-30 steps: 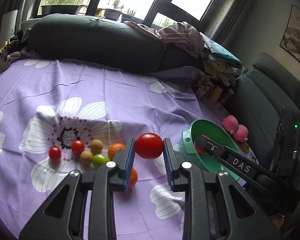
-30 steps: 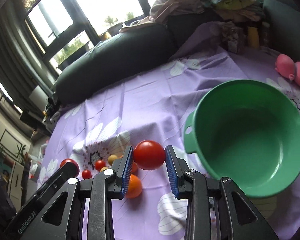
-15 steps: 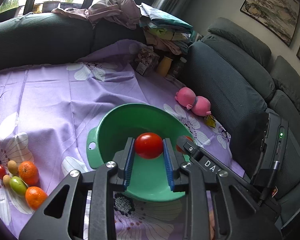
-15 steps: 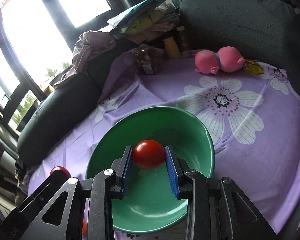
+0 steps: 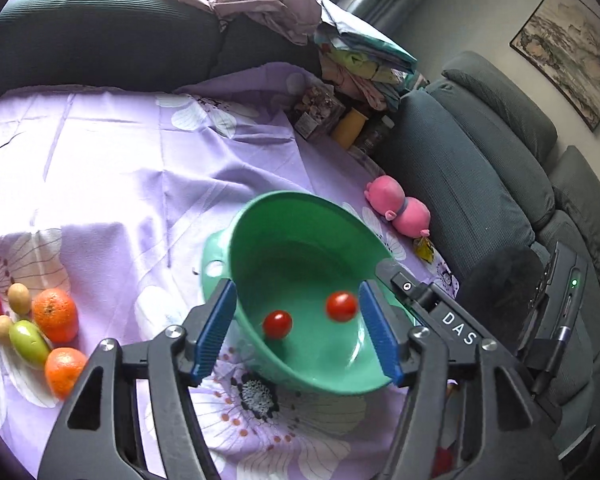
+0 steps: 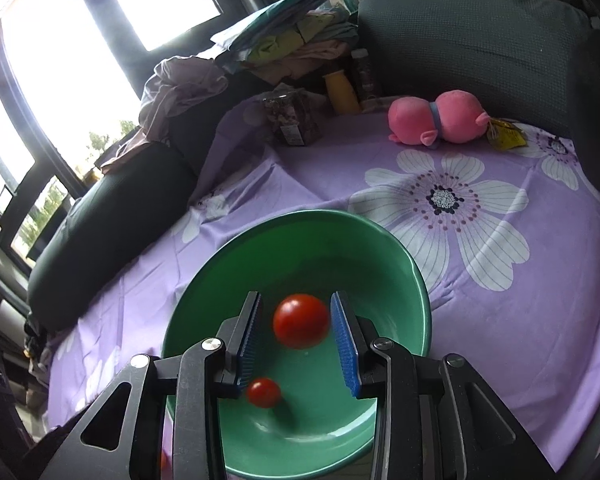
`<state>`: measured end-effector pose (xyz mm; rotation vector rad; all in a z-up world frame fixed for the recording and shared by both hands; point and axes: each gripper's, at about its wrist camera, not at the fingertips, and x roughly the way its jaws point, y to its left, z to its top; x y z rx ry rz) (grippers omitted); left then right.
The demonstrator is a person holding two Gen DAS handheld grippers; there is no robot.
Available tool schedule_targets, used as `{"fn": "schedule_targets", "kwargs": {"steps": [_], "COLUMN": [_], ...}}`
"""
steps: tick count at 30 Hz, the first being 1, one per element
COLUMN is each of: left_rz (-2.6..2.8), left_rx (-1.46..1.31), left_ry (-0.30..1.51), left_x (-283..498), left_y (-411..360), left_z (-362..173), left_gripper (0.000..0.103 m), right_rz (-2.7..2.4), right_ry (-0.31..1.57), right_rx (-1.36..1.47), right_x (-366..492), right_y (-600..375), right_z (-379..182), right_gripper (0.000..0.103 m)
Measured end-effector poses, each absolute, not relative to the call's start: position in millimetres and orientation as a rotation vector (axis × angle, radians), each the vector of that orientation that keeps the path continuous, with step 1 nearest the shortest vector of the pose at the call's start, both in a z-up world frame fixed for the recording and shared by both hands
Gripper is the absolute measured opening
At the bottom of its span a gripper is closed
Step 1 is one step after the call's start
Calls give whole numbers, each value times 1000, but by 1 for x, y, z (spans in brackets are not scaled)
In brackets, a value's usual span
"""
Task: Organize fruits
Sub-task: 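Move the right gripper back to the fruit pile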
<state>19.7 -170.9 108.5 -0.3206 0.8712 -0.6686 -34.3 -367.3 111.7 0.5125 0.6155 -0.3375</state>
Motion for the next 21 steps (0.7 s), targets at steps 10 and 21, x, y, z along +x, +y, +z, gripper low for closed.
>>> {"fn": "schedule_targets", "kwargs": {"steps": [10,21], "left_rz": [-252,7], "left_rx": [-362,-484], "left_ry": [801,854], "left_x": [-8,-3], "left_y": [-34,61], "left_z": [117,70], "left_gripper": [71,72], "right_rz": [-407,-563], "right_ry": [587,699], "right_rx": [311,-39], "right_x": [-16,19], "right_y": [-333,-287], "right_z": [115,91], "right_gripper": [59,59]}}
